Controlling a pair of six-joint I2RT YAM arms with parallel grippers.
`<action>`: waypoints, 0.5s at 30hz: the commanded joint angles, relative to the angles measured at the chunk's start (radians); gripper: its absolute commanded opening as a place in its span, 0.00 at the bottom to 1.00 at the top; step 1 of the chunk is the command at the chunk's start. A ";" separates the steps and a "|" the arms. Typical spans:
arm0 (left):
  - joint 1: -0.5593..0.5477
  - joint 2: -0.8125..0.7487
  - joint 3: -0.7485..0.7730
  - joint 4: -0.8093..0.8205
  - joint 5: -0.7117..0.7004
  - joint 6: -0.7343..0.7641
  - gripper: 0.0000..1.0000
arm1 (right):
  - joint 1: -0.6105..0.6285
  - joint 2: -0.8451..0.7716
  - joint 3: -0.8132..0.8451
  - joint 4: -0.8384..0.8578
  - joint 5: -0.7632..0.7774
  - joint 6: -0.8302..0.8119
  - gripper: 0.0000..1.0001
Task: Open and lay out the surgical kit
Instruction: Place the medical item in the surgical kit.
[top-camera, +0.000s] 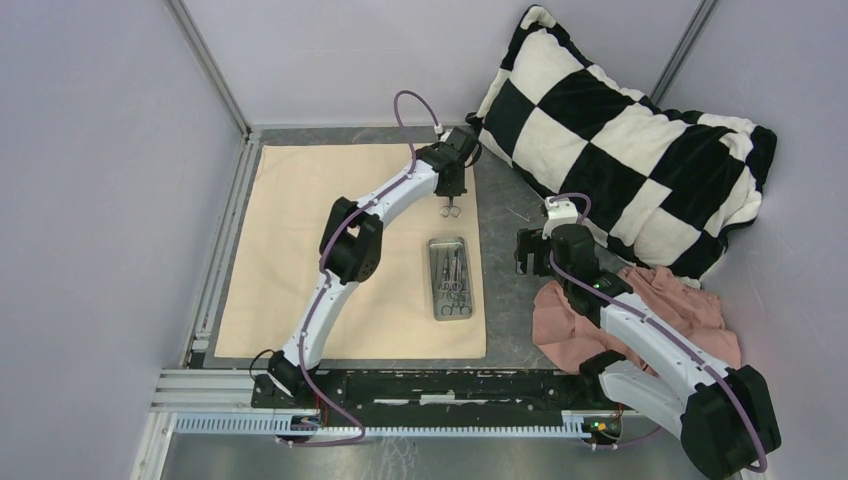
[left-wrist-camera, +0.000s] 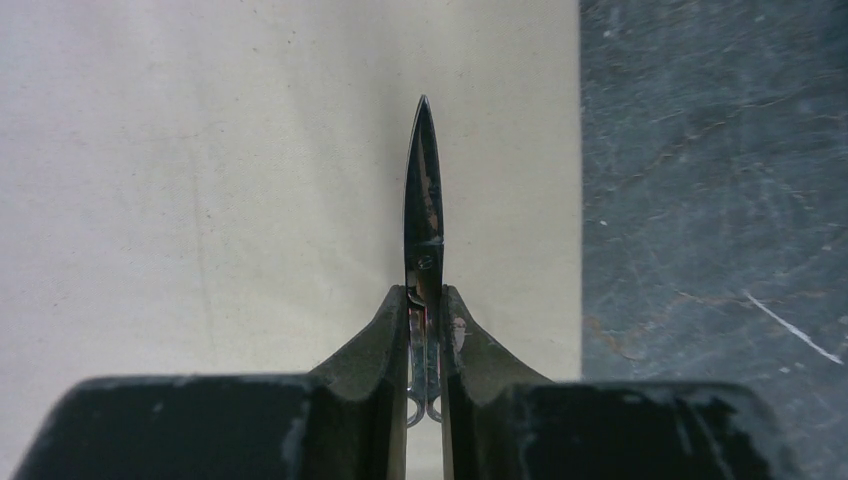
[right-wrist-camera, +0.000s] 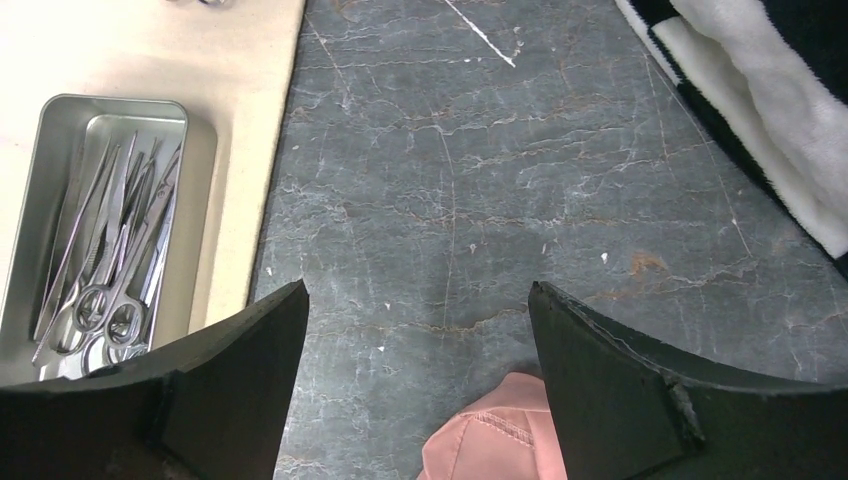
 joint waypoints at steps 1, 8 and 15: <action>0.012 0.043 0.071 -0.025 -0.005 0.067 0.02 | -0.002 -0.009 -0.006 0.025 -0.019 -0.022 0.88; 0.012 0.077 0.067 0.001 0.033 0.091 0.04 | -0.001 -0.005 -0.012 0.035 -0.042 -0.019 0.88; 0.025 0.034 0.057 -0.024 0.064 0.068 0.41 | -0.002 0.035 0.015 0.017 -0.108 -0.022 0.87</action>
